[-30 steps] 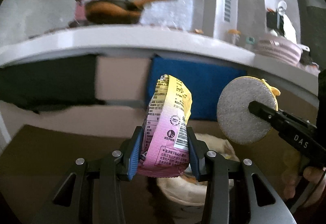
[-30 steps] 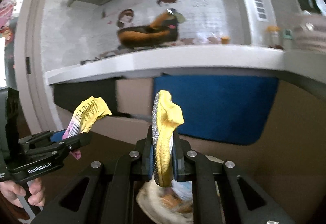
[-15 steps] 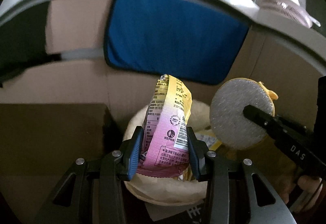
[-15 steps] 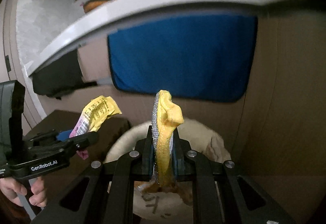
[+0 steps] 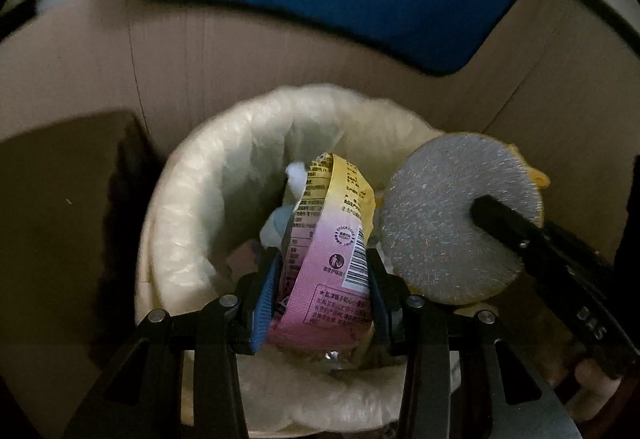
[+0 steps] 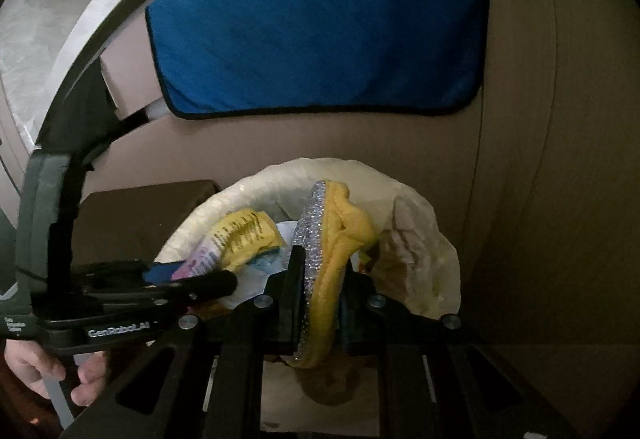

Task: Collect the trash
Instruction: 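Carry the pink-yellow packet and silver disc over the bin, then open both tools to drop the packet and disc into the bin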

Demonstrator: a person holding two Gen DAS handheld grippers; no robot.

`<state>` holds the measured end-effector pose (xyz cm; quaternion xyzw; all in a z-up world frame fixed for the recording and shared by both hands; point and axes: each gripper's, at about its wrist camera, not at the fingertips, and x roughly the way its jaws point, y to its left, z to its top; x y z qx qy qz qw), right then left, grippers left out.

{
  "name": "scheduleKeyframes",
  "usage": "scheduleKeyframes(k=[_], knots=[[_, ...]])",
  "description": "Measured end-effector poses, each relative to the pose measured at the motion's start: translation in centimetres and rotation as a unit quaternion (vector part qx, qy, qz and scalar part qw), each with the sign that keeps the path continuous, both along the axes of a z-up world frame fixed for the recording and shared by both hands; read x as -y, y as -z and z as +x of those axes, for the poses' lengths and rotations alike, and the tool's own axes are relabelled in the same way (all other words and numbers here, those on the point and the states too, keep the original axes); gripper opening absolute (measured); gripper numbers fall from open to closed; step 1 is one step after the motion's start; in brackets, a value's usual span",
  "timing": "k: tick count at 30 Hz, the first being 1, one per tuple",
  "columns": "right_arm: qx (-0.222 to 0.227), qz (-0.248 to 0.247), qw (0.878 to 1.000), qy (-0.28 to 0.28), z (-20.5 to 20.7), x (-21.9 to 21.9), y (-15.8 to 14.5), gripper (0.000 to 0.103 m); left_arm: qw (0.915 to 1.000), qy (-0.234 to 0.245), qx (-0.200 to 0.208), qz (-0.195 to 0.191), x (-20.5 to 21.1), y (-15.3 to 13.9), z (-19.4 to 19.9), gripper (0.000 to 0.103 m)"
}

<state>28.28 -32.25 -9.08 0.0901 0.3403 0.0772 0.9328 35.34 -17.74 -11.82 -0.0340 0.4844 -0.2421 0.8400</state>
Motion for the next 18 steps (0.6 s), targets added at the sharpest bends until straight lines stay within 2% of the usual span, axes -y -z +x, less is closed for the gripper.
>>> scheduleKeyframes(k=[4, 7, 11, 18], knots=[[-0.011, 0.002, 1.000, -0.003, 0.7, 0.2, 0.6, 0.014, 0.9997, -0.002, 0.018, 0.013, 0.2, 0.1, 0.5, 0.043], [-0.019, 0.005, 1.000, -0.007, 1.3, 0.3, 1.1, 0.014, 0.9998, 0.006, 0.015, -0.011, -0.3, -0.3, 1.0, 0.043], [-0.030, 0.009, 0.999, -0.015, 2.3, -0.2, 1.7, 0.014, 0.9981, 0.017, -0.008, -0.058, -1.4, -0.8, 1.3, 0.044], [-0.054, 0.009, 0.998, -0.023, 3.8, -1.1, 2.6, 0.014, 0.9962, 0.021, 0.026, -0.081, -3.2, -2.9, 0.7, 0.047]])
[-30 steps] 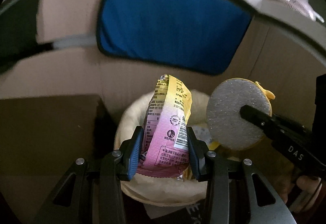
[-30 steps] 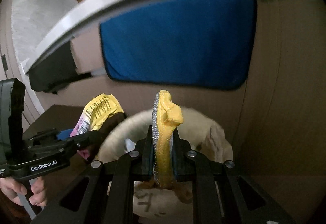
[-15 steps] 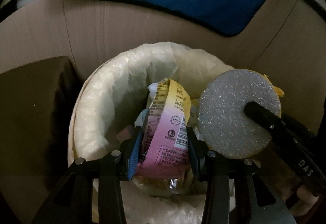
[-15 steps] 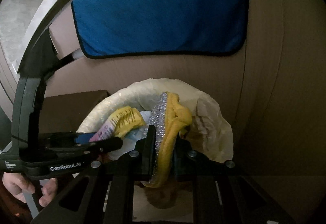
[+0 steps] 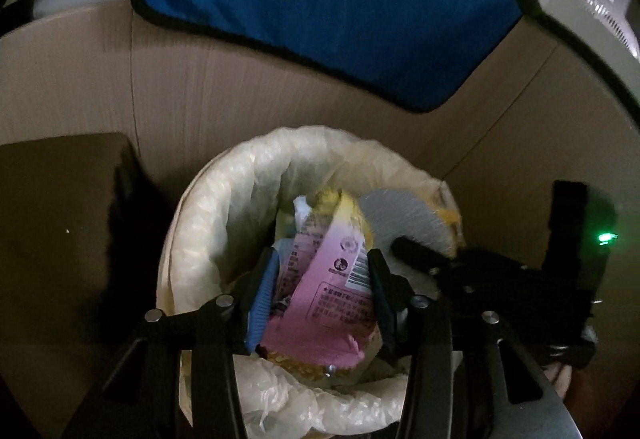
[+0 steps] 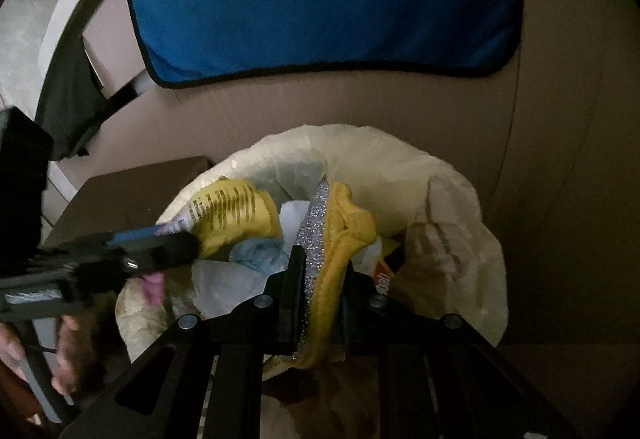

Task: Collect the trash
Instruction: 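Open both tools to drop the packet and disc into the bin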

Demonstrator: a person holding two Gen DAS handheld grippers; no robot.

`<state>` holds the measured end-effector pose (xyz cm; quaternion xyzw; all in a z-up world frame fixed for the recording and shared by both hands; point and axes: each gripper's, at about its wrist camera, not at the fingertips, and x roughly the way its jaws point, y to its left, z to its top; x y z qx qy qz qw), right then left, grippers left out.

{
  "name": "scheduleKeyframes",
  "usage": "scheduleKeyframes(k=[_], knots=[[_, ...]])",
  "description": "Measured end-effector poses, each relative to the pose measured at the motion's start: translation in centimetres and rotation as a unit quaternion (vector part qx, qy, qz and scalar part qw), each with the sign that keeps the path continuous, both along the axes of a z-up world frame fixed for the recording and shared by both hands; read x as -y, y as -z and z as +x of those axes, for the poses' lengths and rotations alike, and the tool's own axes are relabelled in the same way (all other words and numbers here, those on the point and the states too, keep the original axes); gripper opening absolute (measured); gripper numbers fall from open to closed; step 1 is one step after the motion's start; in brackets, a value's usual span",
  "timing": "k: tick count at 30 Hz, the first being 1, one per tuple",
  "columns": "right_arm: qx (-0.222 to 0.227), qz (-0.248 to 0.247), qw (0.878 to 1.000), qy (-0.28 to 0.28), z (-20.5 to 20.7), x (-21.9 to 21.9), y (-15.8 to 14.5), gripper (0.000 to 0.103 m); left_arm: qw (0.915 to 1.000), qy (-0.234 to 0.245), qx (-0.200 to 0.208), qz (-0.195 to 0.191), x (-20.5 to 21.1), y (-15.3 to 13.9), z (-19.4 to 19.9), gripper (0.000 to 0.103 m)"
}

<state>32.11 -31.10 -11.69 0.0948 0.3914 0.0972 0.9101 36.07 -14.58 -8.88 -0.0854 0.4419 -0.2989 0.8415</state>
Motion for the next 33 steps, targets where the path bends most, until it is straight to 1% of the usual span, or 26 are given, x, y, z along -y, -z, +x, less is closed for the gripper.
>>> scheduleKeyframes(k=[3, 5, 7, 8, 10, 11, 13, 15, 20, 22, 25, 27, 28, 30, 32, 33], knots=[[-0.007, -0.010, 1.000, -0.005, 0.2, -0.4, 0.2, 0.017, 0.9999, 0.007, 0.007, 0.000, -0.3, -0.3, 0.4, 0.053], [-0.005, -0.003, 1.000, -0.008, 0.0, -0.4, 0.0, 0.017, 0.9999, 0.012, 0.003, -0.008, -0.4, -0.2, 0.2, 0.055], [-0.006, -0.003, 1.000, -0.002, -0.1, -0.2, 0.0, 0.020, 0.9998, -0.001, 0.004, -0.021, -1.1, -0.1, 0.3, 0.062], [-0.007, -0.004, 1.000, 0.005, -0.2, 0.0, 0.0, 0.022, 0.9996, -0.009, 0.005, -0.025, -1.4, -0.1, 0.2, 0.063], [-0.007, -0.001, 1.000, 0.014, -0.4, 0.3, -0.1, 0.029, 0.9993, -0.024, 0.011, -0.026, -2.2, -0.4, 0.0, 0.063], [-0.004, 0.003, 1.000, 0.018, -0.6, 0.5, -0.3, 0.034, 0.9993, -0.028, 0.014, -0.023, -2.2, -0.3, 0.2, 0.063], [0.006, 0.003, 1.000, 0.025, -1.1, 0.6, -0.7, 0.038, 0.9990, -0.038, 0.020, -0.011, -3.1, -0.6, -0.2, 0.063], [0.022, -0.007, 0.999, 0.037, -2.0, 0.5, -1.3, 0.042, 0.9985, -0.049, 0.025, -0.004, -4.0, -0.8, -0.7, 0.063], [0.069, -0.036, 0.995, 0.067, -4.1, -0.3, -2.9, 0.045, 0.9954, -0.090, 0.034, 0.006, -6.3, -1.4, -2.2, 0.063], [0.073, -0.026, 0.996, 0.052, -4.2, -0.8, -3.4, 0.046, 0.9942, -0.103, 0.031, 0.008, -7.4, -1.6, -2.9, 0.063], [0.025, -0.003, 1.000, 0.012, -2.4, -2.4, -2.9, 0.046, 0.9924, -0.118, 0.031, 0.017, -9.0, -1.9, -4.0, 0.063], [-0.011, 0.002, 1.000, -0.010, -0.7, -3.6, -2.0, 0.046, 0.9914, -0.125, 0.034, 0.018, -10.2, -2.3, -4.8, 0.063], [-0.026, -0.001, 1.000, -0.014, 0.0, -4.1, -1.5, 0.046, 0.9908, -0.129, 0.036, 0.017, -10.8, -2.4, -5.2, 0.063], [-0.071, -0.013, 0.997, -0.016, 1.7, -5.0, -0.2, 0.046, 0.9893, -0.138, 0.042, 0.017, -12.2, -3.0, -6.0, 0.063], [-0.101, -0.009, 0.995, -0.008, 2.7, -5.3, 0.9, 0.045, 0.9880, -0.145, 0.048, 0.020, -13.0, -3.1, -6.6, 0.063], [-0.106, -0.007, 0.994, 0.000, 2.8, -5.2, 1.0, 0.044, 0.9874, -0.148, 0.050, 0.023, -13.4, -3.2, -6.9, 0.063]])
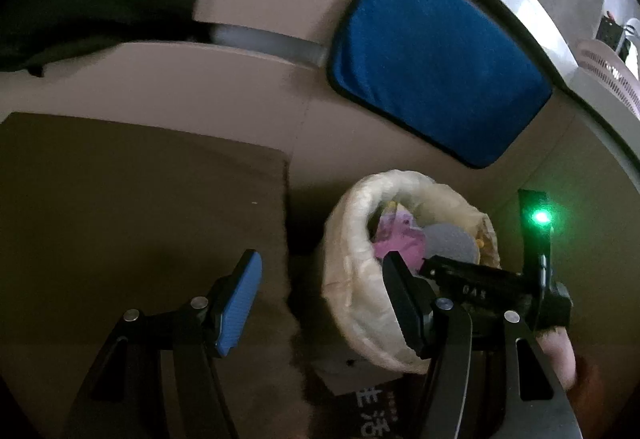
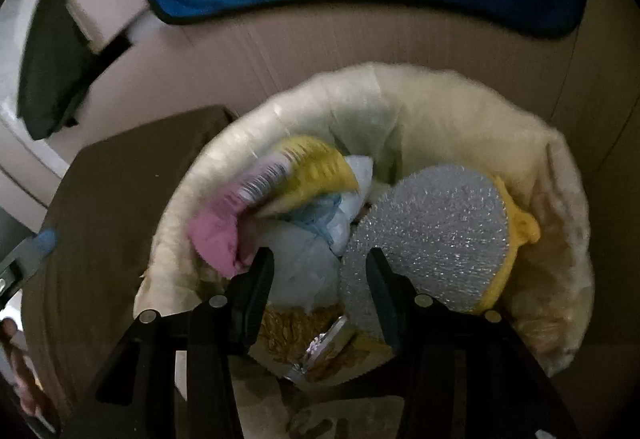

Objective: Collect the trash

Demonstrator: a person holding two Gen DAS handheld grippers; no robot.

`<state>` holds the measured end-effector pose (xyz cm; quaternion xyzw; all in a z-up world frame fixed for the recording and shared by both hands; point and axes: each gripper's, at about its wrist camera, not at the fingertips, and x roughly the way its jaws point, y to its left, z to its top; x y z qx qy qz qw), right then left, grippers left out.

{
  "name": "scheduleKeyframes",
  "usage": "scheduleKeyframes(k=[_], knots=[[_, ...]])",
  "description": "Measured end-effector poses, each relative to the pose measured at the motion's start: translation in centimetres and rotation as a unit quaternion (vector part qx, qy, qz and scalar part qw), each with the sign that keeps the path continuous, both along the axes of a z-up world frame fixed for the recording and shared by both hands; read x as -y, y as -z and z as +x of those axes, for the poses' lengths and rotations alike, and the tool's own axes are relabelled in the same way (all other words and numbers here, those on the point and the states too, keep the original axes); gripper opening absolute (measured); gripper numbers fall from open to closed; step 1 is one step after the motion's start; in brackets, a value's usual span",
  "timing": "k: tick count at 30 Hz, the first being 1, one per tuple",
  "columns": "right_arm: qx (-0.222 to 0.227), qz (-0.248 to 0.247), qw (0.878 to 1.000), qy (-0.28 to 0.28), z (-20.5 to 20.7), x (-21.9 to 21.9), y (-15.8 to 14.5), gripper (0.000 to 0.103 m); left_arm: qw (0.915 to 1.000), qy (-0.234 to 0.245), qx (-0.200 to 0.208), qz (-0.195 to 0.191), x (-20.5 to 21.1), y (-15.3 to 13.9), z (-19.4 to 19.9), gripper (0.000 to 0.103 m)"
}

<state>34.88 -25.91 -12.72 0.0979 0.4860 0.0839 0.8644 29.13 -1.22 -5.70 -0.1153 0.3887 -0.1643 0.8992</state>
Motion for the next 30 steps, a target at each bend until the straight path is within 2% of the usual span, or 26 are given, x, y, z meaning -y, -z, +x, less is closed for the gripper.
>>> scheduleKeyframes(k=[3, 7, 12, 16, 23, 26, 30], knots=[[0.024, -0.005, 0.999, 0.022, -1.0, 0.5, -1.0, 0.044, 0.9999, 0.003, 0.002, 0.011, -0.7, -0.1, -1.2, 0.063], [0.088, -0.007, 0.995, 0.043, -4.8, 1.4, -3.7, 0.044, 0.9992, 0.001, 0.028, 0.028, -0.5, -0.5, -4.1, 0.063], [0.184, -0.024, 0.982, 0.042, -13.6, 0.7, -7.9, 0.045, 0.9952, -0.014, 0.074, 0.063, 0.1, -1.7, -10.3, 0.063], [0.233, -0.076, 0.969, 0.023, -21.3, -2.3, -9.9, 0.046, 0.9891, -0.019, 0.104, 0.103, 0.5, -2.4, -16.2, 0.063], [0.263, -0.053, 0.963, -0.012, -30.8, -5.2, -10.5, 0.047, 0.9860, -0.034, 0.116, 0.115, -0.3, -3.4, -23.8, 0.063], [0.274, -0.065, 0.959, -0.001, -32.8, -6.3, -10.2, 0.047, 0.9780, -0.078, 0.129, 0.144, -0.5, -4.0, -26.0, 0.063], [0.298, -0.070, 0.952, 0.007, -35.1, -7.3, -10.6, 0.047, 0.9685, -0.093, 0.150, 0.175, -0.3, -4.5, -28.1, 0.063]])
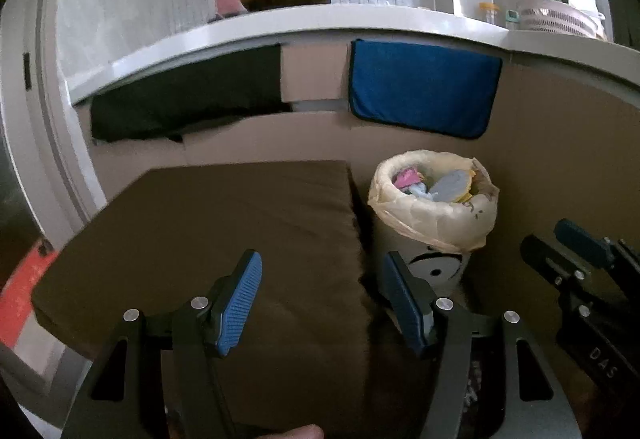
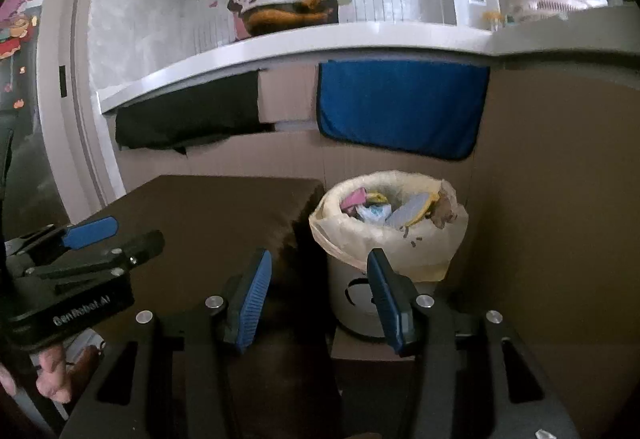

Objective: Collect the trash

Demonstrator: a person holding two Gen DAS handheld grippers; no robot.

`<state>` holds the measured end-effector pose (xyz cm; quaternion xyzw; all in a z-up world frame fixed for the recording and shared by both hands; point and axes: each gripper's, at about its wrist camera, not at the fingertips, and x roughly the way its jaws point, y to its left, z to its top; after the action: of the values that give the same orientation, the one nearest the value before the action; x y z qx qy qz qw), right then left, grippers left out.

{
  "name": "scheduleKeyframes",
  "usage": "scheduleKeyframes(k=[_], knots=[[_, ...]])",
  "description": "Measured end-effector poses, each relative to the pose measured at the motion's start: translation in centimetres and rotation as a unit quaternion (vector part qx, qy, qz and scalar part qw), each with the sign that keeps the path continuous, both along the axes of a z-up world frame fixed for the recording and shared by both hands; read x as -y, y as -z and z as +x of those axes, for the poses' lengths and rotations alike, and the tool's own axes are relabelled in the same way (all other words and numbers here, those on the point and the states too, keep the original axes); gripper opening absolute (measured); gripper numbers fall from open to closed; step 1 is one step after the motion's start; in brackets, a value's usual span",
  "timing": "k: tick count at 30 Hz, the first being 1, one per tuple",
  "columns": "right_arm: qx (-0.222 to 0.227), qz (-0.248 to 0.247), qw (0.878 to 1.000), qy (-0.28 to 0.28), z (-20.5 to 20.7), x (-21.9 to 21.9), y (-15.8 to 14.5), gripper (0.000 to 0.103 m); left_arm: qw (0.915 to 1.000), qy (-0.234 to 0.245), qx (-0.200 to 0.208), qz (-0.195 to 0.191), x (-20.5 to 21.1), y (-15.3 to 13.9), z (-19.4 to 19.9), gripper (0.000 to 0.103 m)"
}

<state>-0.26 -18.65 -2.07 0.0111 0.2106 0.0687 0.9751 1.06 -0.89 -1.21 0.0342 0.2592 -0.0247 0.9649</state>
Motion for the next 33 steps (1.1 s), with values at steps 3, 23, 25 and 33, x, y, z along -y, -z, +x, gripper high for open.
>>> scheduleKeyframes(k=[3, 23, 25, 33], knots=[[0.016, -0.003, 1.000, 0.007, -0.7, -0.3, -0.5, 0.047, 0.9997, -0.008, 0.023, -0.004, -0.4, -0.7, -1.1, 0.063], [0.014, -0.003, 1.000, -0.014, -1.1, -1.1, -0.5, 0.047, 0.9983, -0.032, 0.047, -0.012, -1.0, -1.8, -2.7, 0.063], [0.013, -0.001, 1.000, -0.014, -1.2, -1.1, -0.5, 0.047, 0.9982, -0.034, 0.048, -0.012, -1.0, -1.8, -2.7, 0.063], [0.012, 0.000, 1.000, -0.010, -1.2, -1.0, -0.5, 0.047, 0.9976, -0.040, 0.056, -0.011, -0.8, -2.0, -2.9, 0.063]])
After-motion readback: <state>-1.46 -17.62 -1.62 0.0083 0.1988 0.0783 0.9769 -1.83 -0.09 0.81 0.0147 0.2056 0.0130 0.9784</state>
